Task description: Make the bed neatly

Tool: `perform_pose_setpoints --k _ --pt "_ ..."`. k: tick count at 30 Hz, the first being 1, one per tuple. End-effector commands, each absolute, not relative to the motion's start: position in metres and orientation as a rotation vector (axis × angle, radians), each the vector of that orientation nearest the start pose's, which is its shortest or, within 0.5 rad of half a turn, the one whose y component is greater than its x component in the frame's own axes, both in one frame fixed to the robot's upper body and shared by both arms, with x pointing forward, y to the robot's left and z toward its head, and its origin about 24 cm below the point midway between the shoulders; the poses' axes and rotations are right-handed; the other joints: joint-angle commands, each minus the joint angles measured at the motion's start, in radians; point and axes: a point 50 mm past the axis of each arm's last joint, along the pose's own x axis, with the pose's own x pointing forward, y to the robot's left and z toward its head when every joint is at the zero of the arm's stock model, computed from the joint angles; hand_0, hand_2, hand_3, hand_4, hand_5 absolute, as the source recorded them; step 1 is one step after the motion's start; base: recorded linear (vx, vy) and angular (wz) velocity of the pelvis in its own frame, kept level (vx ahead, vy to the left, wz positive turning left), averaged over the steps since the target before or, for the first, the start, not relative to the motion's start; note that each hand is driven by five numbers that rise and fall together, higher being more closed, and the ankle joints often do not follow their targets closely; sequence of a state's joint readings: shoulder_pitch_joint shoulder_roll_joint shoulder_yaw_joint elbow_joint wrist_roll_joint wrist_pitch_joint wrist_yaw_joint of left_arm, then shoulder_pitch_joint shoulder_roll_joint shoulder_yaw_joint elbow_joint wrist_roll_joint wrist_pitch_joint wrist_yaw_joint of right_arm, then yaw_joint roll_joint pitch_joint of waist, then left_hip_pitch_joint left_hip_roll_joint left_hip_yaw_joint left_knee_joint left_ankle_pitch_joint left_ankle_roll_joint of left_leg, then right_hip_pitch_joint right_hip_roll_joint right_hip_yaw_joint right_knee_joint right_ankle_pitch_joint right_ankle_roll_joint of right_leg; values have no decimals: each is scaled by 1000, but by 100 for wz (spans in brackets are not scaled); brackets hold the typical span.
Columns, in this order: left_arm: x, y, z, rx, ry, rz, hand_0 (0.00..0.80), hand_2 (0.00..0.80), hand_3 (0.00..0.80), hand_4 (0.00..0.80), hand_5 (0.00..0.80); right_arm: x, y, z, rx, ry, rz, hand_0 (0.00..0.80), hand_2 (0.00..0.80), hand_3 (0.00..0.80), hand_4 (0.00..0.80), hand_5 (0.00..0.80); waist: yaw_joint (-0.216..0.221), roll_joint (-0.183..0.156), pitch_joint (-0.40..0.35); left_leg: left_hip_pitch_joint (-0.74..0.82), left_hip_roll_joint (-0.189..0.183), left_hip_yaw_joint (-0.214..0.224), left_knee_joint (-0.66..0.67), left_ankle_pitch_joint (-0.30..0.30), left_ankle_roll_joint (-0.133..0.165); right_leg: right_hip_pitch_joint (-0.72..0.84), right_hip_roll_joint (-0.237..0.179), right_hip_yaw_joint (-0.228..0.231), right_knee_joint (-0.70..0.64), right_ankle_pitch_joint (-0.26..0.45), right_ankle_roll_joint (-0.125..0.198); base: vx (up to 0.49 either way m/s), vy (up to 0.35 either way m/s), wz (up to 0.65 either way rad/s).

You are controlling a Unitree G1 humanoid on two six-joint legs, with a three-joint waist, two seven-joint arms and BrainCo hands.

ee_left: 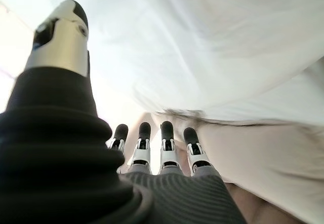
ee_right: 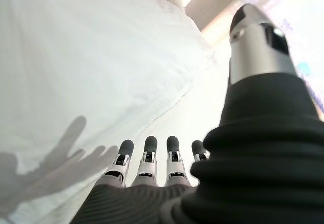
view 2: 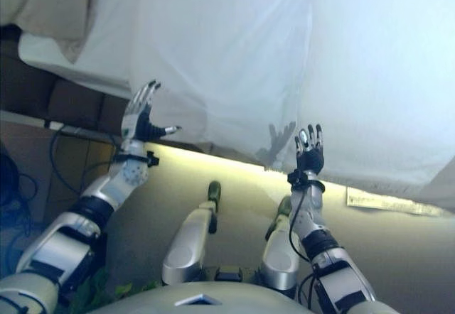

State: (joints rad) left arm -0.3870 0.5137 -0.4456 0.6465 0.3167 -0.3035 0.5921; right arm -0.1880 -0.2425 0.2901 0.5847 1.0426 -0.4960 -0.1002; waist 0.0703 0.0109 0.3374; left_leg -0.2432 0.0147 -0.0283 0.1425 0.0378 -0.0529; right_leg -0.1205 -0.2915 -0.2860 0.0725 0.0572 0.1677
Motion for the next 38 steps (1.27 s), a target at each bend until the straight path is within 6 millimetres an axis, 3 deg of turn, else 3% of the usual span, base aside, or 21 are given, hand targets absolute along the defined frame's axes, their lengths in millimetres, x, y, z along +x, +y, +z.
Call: perform_pose_setpoints --k 1,3,8,14,26,30,38 --pt "294 206 27 723 -166 85 0 0 0 0 0 254 -192 -24 551 113 -279 0 0 0 0 0 33 -3 -129 71 78 36 -41 -22 -30 36 -34 3 -13 44 22 111 -27 5" --pt "282 234 24 665 -69 82 0 0 0 0 0 236 -211 -36 547 149 -260 0 0 0 0 0 18 -15 -152 89 95 56 -75 -8 -41 41 -13 9 -29 43 24 24 -48 -10" --pt "248 261 -1 422 130 146 0 0 0 0 0 214 -236 -40 553 180 -224 0 0 0 0 0 -13 -39 -204 140 119 91 -151 26 -49 73 26 6 -69 34 28 30 -73 -18" --pt "233 262 -16 159 200 125 0 0 0 0 0 209 -226 -46 604 212 -196 0 0 0 0 0 -1 -38 -256 188 125 98 -215 55 -55 135 46 -20 -98 16 26 74 -42 -10" --pt "214 267 -23 67 249 63 0 0 0 0 0 196 -222 -58 641 265 -251 0 0 0 0 0 19 -38 -302 229 128 110 -216 46 -46 188 54 -23 -110 0 19 50 -30 0" --pt "209 270 -26 -65 267 72 0 0 0 0 0 191 -229 -60 600 265 -282 0 0 0 0 0 22 -27 -312 235 126 112 -219 43 -44 195 54 -28 -116 1 20 0 0 0" --pt "213 265 -25 -138 257 76 0 0 0 0 0 196 -231 -55 632 235 -300 0 0 0 0 0 27 -24 -322 237 131 106 -210 39 -44 209 59 -32 -111 -11 15 0 0 0"
